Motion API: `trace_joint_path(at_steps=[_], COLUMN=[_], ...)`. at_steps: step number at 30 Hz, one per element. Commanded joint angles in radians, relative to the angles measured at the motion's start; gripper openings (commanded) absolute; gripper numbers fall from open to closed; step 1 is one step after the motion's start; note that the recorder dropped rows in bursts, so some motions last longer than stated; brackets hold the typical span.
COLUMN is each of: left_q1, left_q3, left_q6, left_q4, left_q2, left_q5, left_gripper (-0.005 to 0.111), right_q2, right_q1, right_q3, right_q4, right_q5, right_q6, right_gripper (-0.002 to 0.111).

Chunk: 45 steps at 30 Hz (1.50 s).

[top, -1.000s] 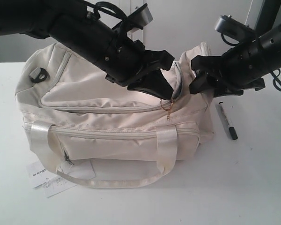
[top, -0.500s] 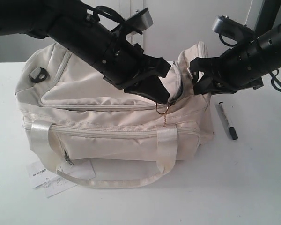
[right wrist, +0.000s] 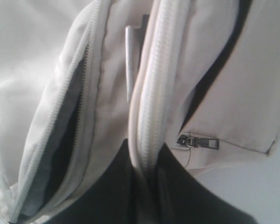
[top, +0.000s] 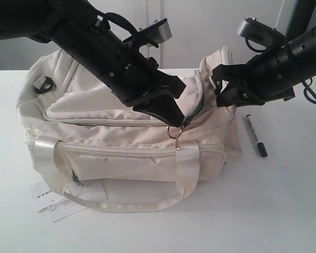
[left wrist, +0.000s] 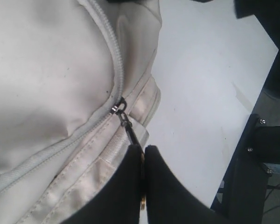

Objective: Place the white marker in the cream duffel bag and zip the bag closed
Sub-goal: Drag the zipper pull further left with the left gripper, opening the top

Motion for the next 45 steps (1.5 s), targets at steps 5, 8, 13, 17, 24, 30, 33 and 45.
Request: trace_joint_path(at_steps=[5, 8, 13, 17, 24, 30, 33, 45], left_q1=[-0.005, -0.005, -0.005, -0.005, -0.005, -0.005, -0.005, -0.005], left_q3=[0.008, 0.008, 0.008, 0.008, 0.008, 0.008, 0.008, 0.008], left_q6=[-0.024, -0.026, -0.026, -0.026, -0.026, -0.029, -0.048, -0.053], left_q4=[0.045, 0.05, 0.05, 0.05, 0.059, 0.072, 0.106, 0.132], left_q2=[-0.015, -0.015, -0.015, -0.015, -0.015, -0.015, -0.015, -0.015], left_q5=[0.098, 0.1, 0.104, 0.115, 0.126, 0.141, 0.146, 0.174], left_gripper=[0.0, 0.0, 0.0, 0.0, 0.0, 0.0, 0.0, 0.0], right_q2=[0.0, 0.0, 0.0, 0.0, 0.0, 0.0, 0.0, 0.0], right_q1=[-0.003, -0.003, -0.003, -0.003, -0.003, -0.003, -0.003, -0.003], right_q3=[0.003, 0.003, 0.003, 0.003, 0.003, 0.003, 0.003, 0.003], right_q4=[-0.024, -0.031, -0.036, -0.036, -0.036, -0.035, -0.035, -0.038], right_q5=[-0.035, -0.035, -0.035, -0.035, -0.035, -0.035, -0.035, -0.035], right_q6=[-0.012, -0.012, -0.012, -0.012, -0.012, -0.014, -0.014, -0.014], right_gripper=[0.0, 0.0, 0.0, 0.0, 0.0, 0.0, 0.0, 0.0])
